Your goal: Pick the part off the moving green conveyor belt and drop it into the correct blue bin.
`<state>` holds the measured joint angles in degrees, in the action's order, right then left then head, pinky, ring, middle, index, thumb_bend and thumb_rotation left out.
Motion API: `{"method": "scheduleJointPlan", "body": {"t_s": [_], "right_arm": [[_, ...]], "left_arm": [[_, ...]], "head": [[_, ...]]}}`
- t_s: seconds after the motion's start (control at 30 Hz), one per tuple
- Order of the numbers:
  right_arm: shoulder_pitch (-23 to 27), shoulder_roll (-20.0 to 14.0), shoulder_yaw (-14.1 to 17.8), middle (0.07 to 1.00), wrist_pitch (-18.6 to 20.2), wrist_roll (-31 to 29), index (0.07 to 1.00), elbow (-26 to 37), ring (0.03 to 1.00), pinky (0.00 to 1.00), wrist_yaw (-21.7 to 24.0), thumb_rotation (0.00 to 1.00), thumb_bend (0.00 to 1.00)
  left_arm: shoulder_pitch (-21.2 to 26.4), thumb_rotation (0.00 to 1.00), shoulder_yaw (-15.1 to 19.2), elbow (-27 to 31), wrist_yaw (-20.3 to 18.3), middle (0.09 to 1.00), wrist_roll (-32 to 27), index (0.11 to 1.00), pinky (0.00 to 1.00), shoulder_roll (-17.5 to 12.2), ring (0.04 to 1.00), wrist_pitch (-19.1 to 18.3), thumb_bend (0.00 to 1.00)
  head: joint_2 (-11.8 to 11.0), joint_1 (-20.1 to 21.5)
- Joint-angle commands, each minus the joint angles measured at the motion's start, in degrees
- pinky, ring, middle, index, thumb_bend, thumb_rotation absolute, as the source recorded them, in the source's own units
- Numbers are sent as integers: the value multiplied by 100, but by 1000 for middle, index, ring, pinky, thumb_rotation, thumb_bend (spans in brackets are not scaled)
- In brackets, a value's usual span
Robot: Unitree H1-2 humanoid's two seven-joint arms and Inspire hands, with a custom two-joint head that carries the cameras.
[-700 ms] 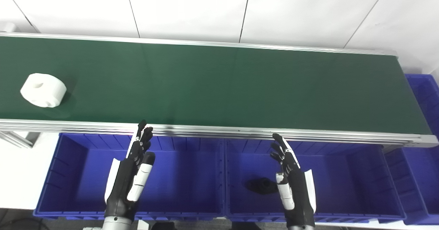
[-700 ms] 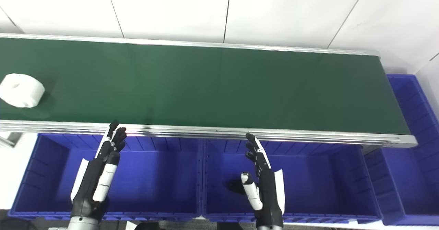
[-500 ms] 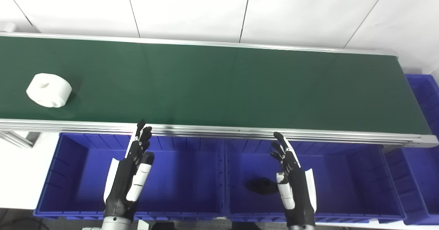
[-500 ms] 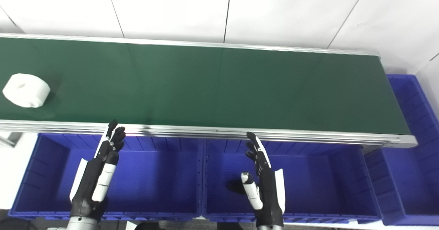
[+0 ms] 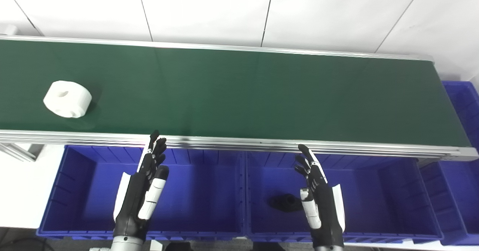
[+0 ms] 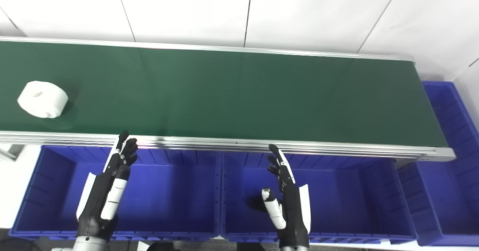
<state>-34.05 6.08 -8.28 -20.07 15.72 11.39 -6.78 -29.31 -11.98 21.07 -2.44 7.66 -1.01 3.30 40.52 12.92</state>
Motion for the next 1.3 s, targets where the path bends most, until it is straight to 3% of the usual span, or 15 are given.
{"method": "scheduleJointPlan", "body": {"t_s": [0.0,0.17,0.33,0.47,0.6,0.73,1.0,1.2,1.27], "right_arm": [[3,-19,-2,944,-249,-48,912,51,901,844,-63,1000,766],[36,-149,42,959,-446,-200,926,-180,917,875,-44,1000,737],[111,-317,108,972,-606,-305,936,-442,937,904,-42,1000,723],[174,-456,162,990,-666,-477,954,-596,956,935,-13,1000,728],[188,-544,202,999,-644,-563,969,-619,968,949,18,1000,716],[232,-632,228,1000,-650,-666,986,-660,982,970,54,1000,691],[295,-734,265,1000,-580,-828,1000,-675,999,1000,125,1000,664],[312,-750,316,1000,-552,-846,1000,-711,1000,1000,169,1000,667],[296,-745,325,1000,-512,-869,1000,-689,1000,1000,194,1000,675]], "left_arm": [[11,929,-41,81,-7,952,-3,1000,939,26,951,166,601],[19,903,-102,-184,49,944,71,998,945,88,942,341,605],[49,869,-203,-449,133,930,260,976,889,169,923,491,589],[80,806,-267,-639,213,908,389,949,843,284,898,646,510],[94,732,-324,-742,246,877,338,918,760,383,780,701,509],[98,720,-382,-757,220,882,294,912,769,450,826,639,555],[143,610,-450,-913,347,869,413,890,792,527,859,814,448],[139,605,-496,-774,334,864,470,879,760,474,850,885,505],[158,541,-507,-544,269,852,517,864,731,379,833,900,579]], "head": [[-99,-100],[-524,-499],[-839,-867],[-1040,-1195],[-1125,-1398],[-1185,-1613],[-1223,-1908],[-1167,-1951],[-1091,-1957]]}}
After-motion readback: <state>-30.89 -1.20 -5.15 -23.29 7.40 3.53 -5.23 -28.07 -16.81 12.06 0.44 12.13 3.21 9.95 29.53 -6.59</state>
